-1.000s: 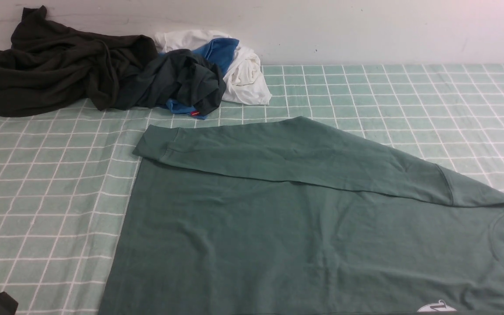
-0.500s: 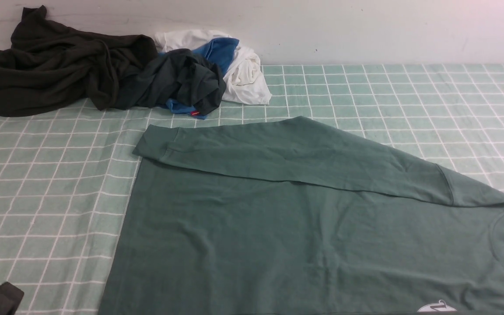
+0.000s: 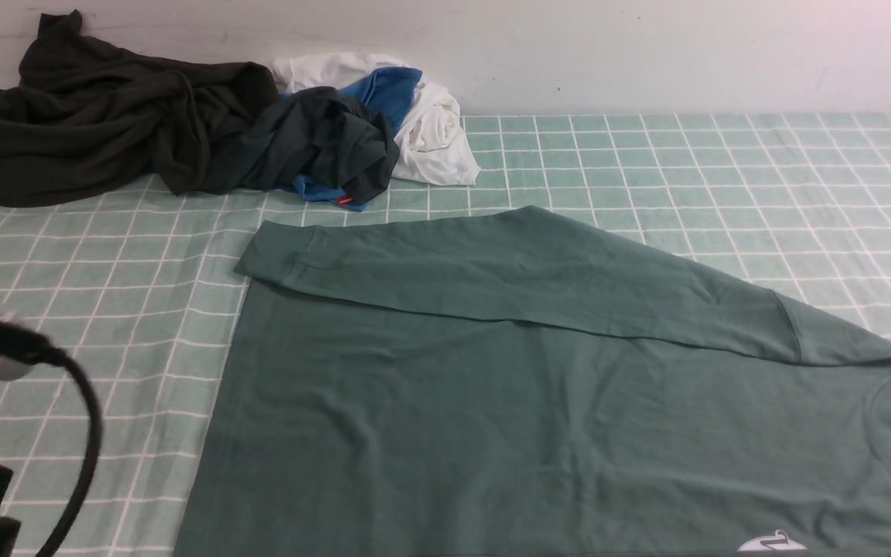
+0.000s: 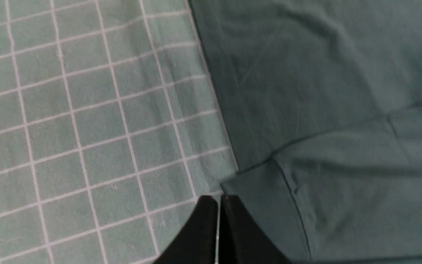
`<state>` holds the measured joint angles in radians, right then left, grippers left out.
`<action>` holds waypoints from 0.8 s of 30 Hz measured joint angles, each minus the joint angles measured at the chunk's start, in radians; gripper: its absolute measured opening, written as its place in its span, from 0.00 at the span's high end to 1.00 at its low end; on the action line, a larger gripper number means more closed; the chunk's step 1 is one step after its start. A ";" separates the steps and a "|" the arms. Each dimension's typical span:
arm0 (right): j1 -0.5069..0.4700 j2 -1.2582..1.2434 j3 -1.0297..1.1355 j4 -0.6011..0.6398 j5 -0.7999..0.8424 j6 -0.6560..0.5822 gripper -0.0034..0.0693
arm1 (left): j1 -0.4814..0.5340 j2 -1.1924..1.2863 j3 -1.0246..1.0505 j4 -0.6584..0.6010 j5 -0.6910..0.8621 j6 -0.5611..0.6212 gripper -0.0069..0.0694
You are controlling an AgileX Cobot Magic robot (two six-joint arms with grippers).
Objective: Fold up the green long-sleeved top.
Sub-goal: Use the left arm to clamp the cuff closest to it
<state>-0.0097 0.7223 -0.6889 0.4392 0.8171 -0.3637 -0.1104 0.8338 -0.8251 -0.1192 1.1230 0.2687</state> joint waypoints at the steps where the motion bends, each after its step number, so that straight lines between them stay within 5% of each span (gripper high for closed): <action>1: 0.004 0.000 -0.008 0.000 0.014 -0.002 0.97 | -0.009 0.000 -0.004 0.001 0.003 0.001 0.90; 7: 0.201 0.202 -0.105 -0.047 0.369 -0.004 0.97 | -0.268 0.259 -0.011 0.052 0.029 0.018 0.75; 9: 0.293 0.229 -0.105 -0.094 0.415 0.029 0.97 | -0.356 0.390 -0.009 0.075 -0.004 0.019 0.61; 15: 0.357 0.232 -0.105 -0.146 0.422 0.072 0.97 | -0.399 0.637 -0.008 0.091 -0.160 0.019 0.37; 21: 0.357 0.232 -0.105 -0.157 0.403 0.076 0.97 | -0.399 0.829 -0.009 0.119 -0.243 0.016 0.32; 24: 0.357 0.232 -0.105 -0.160 0.380 0.076 0.97 | -0.399 0.863 -0.022 0.119 -0.235 -0.005 0.38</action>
<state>0.3478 0.9547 -0.7942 0.2791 1.1974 -0.2878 -0.5097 1.6967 -0.8475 0.0000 0.8876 0.2638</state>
